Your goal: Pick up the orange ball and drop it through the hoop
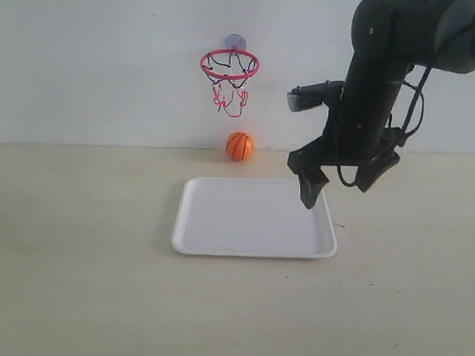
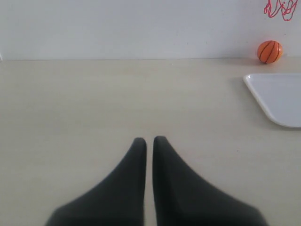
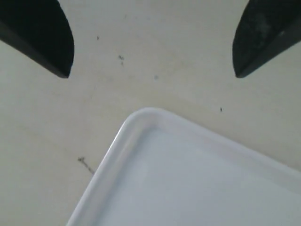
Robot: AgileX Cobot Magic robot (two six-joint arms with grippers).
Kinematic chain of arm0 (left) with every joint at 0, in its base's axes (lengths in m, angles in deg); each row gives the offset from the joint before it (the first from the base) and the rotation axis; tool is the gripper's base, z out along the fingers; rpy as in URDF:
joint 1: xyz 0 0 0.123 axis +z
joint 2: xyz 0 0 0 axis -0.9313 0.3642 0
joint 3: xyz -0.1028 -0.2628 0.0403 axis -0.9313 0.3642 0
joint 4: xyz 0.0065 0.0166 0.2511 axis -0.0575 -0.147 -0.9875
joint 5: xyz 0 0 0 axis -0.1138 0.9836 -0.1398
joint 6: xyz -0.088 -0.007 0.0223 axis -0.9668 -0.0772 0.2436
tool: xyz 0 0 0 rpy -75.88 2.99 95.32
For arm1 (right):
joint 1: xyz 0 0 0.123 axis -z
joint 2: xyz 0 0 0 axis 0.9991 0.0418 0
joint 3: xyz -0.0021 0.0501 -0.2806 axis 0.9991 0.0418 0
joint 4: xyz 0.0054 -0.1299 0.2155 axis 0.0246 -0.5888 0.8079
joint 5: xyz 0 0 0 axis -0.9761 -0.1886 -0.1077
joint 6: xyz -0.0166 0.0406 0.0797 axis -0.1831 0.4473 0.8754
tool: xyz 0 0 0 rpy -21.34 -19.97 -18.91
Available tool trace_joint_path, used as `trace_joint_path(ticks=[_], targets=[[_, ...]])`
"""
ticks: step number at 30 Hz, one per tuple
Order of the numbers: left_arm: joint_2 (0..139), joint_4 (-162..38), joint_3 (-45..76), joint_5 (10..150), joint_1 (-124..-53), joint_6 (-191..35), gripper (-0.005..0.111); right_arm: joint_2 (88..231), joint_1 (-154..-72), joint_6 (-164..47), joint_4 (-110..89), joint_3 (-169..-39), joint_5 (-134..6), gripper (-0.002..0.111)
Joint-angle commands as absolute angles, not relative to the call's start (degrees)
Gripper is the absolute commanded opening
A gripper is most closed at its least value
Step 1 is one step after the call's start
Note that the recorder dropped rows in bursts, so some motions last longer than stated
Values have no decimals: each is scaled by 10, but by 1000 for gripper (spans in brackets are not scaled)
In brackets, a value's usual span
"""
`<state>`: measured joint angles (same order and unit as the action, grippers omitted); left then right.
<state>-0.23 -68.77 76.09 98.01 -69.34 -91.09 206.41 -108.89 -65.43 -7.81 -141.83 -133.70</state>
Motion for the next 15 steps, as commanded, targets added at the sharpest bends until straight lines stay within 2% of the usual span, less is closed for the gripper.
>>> trace_joint_path(ticks=[1,3,5,6,7,8,9,15], targets=[[-3,-684,763,978,-699,-911,4,2044,-1088,-645,-77,-1331,-1339,85],[-3,-684,763,978,-699,-911,4,2036,-1088,-642,-54,-1266,-1339,85],[-3,-684,763,978,-699,-911,4,2032,-1088,-638,-39,-1225,-1339,72],[-3,-684,763,978,-699,-911,4,2026,-1088,-642,-27,-1196,-1339,52],[-3,-684,763,978,-699,-911,4,2022,-1088,-643,-22,-1181,-1339,40],[-3,-684,763,978,-699,-911,4,2011,-1088,-643,-22,-1151,-1339,16],[-3,-684,763,978,-699,-911,4,1995,-1088,-642,-19,-1127,-1339,1],[-3,-684,763,978,-699,-911,4,1848,-1088,-673,94,-1000,-1339,2]])
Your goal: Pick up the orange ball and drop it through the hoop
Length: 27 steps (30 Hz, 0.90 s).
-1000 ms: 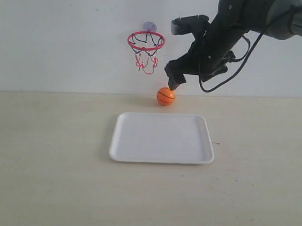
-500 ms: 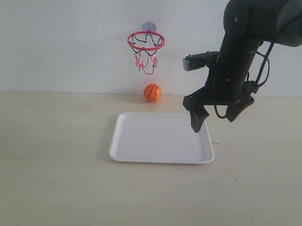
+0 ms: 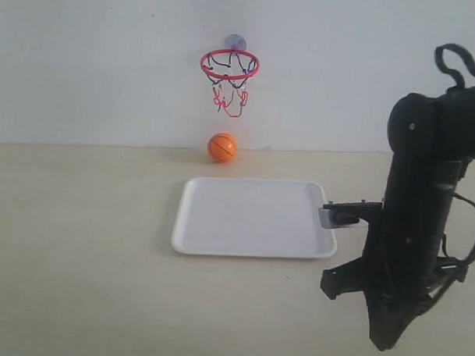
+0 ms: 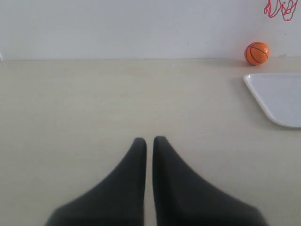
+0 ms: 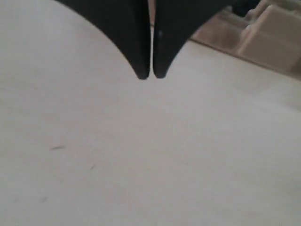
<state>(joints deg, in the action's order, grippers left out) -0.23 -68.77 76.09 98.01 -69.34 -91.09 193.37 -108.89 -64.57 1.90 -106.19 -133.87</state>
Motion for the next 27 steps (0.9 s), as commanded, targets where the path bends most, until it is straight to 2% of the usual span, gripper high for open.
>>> trace_joint_path(ticks=[1,7,11,27], targets=[[-3,-684,763,978,-699,-911,4,1820,-1088,-692,122,-977,-1339,2],[-3,-684,763,978,-699,-911,4,1674,-1088,-776,239,-847,-1334,2],[-3,-684,763,978,-699,-911,4,1628,-1088,-776,237,-816,-1339,2],[-3,-684,763,978,-699,-911,4,1614,-1088,-776,239,-814,-1339,2]])
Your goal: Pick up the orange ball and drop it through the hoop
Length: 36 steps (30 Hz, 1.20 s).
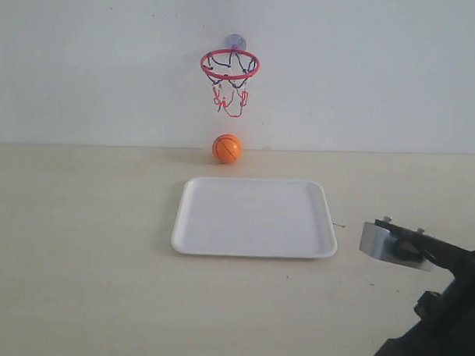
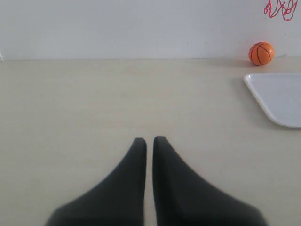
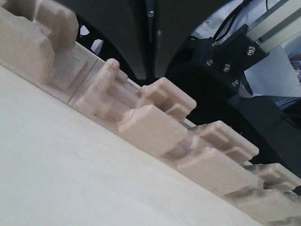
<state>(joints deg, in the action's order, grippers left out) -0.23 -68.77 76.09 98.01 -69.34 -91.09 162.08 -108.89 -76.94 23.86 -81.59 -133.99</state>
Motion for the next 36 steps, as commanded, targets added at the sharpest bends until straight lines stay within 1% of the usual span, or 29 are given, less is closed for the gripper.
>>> trace_joint_path(ticks=[1,6,14,16,22,27,31,36], targets=[[-3,-684,763,978,-699,-911,4,1613,-1088,-776,239,-814,-1339,2],[-3,-684,763,978,-699,-911,4,1577,-1088,-775,239,-814,-1339,2],[-3,-684,763,978,-699,-911,4,1411,-1088,-777,230,-814,-1284,1],[-3,-684,763,978,-699,-911,4,1361,-1088,-780,220,-814,-1254,1],[-3,-684,763,978,-699,-911,4,1205,-1088,-780,208,-814,-1104,1],[-3,-684,763,978,-699,-911,4,1119,-1088,-780,203,-812,-1053,1],[-3,-684,763,978,-699,-911,4,1057,-1080,-780,203,-759,-997,1],[-3,-684,763,978,-699,-911,4,981,-1022,-761,205,-630,-914,1]])
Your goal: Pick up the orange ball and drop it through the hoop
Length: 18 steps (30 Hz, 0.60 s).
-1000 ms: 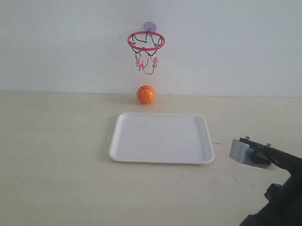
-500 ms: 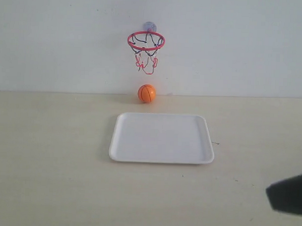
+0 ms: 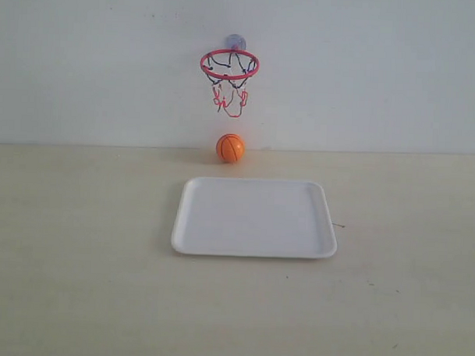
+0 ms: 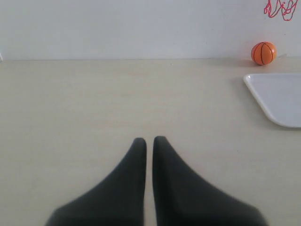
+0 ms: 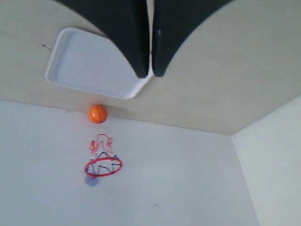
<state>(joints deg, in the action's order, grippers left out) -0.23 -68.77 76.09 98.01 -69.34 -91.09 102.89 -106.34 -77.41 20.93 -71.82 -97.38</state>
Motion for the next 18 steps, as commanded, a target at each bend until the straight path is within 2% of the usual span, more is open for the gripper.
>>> trace_joint_path(ticks=[1,5,11,18], targets=[[-3,-684,763,978,-699,-911,4,969,-1008,-743,206,-598,-888,1],[-3,-684,763,978,-699,-911,4,944,-974,-679,207,-490,-786,1],[-3,-684,763,978,-699,-911,4,944,-973,-659,208,-392,-705,1],[-3,-684,763,978,-699,-911,4,934,-973,-648,204,-388,-702,1]])
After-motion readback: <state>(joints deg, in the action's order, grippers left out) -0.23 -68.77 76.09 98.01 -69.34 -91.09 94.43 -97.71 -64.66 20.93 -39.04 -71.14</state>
